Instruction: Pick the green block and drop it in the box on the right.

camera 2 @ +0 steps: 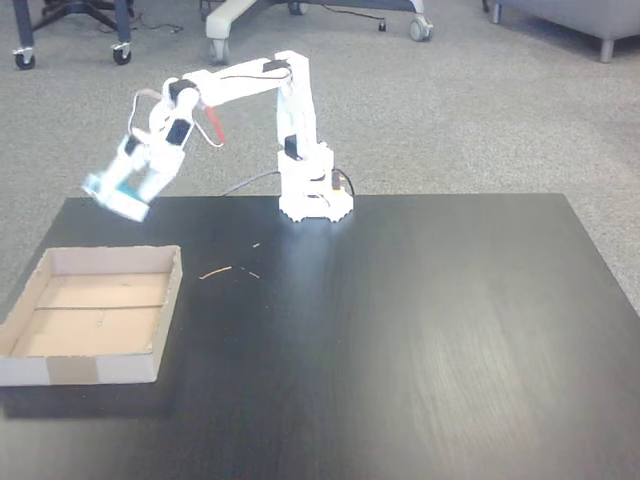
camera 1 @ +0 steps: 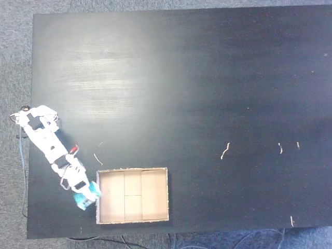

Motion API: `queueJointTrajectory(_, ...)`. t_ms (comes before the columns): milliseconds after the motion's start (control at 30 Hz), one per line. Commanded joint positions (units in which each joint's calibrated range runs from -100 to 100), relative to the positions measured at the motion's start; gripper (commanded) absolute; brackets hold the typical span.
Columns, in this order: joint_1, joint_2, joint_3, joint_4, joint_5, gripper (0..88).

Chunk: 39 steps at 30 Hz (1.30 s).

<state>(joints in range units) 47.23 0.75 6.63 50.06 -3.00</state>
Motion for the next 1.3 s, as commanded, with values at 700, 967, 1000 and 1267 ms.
queueJointTrajectory(700, -13.5, -6.0, 12.8, -31.9, 2.9, 8.7)
queueJointTrajectory(967, -44.3, -69.3, 67.6, -23.9, 3.1, 0.1)
queueJointTrajectory(1000, -46.4, -78.0, 71.8, -16.5, 2.7, 0.1)
queueJointTrajectory(1267, -56.0, -98.6, 88.7, 4.2, 4.9, 0.1)
